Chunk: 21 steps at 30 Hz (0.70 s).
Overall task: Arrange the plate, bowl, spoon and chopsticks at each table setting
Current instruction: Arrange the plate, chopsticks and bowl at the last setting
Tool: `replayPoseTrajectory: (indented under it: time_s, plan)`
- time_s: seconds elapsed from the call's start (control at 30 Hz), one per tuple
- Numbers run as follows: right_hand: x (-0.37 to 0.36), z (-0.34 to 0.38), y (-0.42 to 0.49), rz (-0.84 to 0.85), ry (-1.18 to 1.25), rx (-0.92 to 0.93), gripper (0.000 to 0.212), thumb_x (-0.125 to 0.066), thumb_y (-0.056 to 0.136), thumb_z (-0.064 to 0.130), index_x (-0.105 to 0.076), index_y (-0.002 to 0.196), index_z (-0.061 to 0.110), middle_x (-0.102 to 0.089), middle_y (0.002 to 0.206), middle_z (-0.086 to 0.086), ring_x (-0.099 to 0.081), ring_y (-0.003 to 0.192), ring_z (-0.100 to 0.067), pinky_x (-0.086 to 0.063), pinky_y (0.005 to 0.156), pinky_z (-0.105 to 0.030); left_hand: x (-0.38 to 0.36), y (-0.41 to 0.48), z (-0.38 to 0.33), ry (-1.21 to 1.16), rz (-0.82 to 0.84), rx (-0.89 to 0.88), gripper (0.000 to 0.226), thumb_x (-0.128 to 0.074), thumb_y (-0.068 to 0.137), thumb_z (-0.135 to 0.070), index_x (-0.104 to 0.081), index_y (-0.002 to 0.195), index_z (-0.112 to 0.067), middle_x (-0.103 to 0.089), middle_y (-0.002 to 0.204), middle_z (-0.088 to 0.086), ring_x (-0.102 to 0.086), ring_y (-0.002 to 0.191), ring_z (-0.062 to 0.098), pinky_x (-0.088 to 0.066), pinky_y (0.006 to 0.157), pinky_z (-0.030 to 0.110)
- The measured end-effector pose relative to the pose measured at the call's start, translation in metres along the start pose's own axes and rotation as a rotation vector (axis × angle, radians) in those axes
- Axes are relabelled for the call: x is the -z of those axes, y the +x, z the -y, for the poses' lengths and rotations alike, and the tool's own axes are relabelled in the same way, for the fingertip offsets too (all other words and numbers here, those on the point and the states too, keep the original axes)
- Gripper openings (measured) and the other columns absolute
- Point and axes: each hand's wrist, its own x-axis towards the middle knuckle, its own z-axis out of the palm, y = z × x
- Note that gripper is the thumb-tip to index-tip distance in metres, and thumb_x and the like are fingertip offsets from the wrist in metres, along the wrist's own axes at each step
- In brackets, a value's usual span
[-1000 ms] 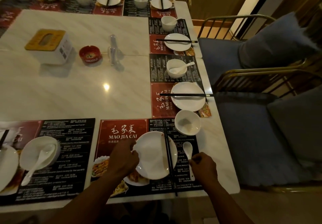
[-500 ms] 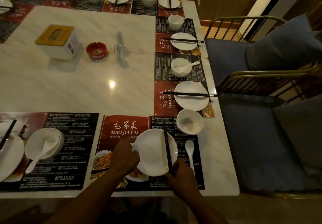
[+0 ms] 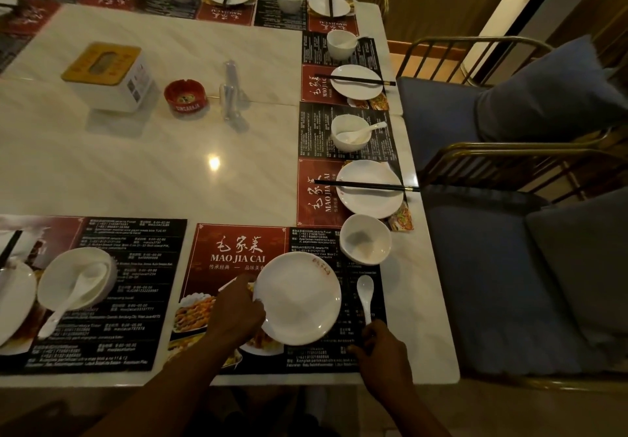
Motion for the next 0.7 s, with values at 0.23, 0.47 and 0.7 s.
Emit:
replayPoseTrajectory:
  time_s: [0.23, 0.47, 0.7]
  plan:
    - [-0.019, 0.013, 0.000, 0.004, -0.109, 0.102, 0.027, -0.076, 0.084, 0.019, -0.051, 0.077, 0.023, -0.056, 0.081, 0.008, -0.060, 0.068, -0.006, -0.040, 0.050, -0.010, 0.001, 0.000, 0.008, -0.007, 0.004, -0.008, 0.039, -0.071, 0.085, -0.012, -0.057, 0.120, -0.022, -0.060, 0.092, -0.009, -0.064, 0.087, 0.014, -0.057, 0.074, 0.032]
    - [-0.016, 0.035, 0.008, -0.123, -0.149, 0.205, 0.015, -0.060, 0.096, 0.027, -0.056, 0.084, 0.019, -0.055, 0.073, 0.008, -0.048, 0.064, -0.003, -0.029, 0.050, -0.013, 0.005, 0.008, 0.005, -0.027, -0.012, -0.034, 0.033, -0.068, 0.087, -0.012, -0.062, 0.117, -0.024, -0.065, 0.103, -0.009, -0.064, 0.097, 0.014, -0.056, 0.082, 0.032]
    - [-0.025, 0.055, 0.028, -0.083, 0.031, 0.067, 0.018, -0.069, 0.090, 0.023, -0.051, 0.093, 0.024, -0.060, 0.072, 0.008, -0.051, 0.065, -0.001, -0.033, 0.054, -0.014, 0.003, 0.026, -0.005, -0.023, 0.035, -0.053, 0.040, -0.064, 0.091, -0.009, -0.062, 0.126, -0.026, -0.065, 0.119, -0.005, -0.057, 0.110, 0.013, -0.045, 0.092, 0.031]
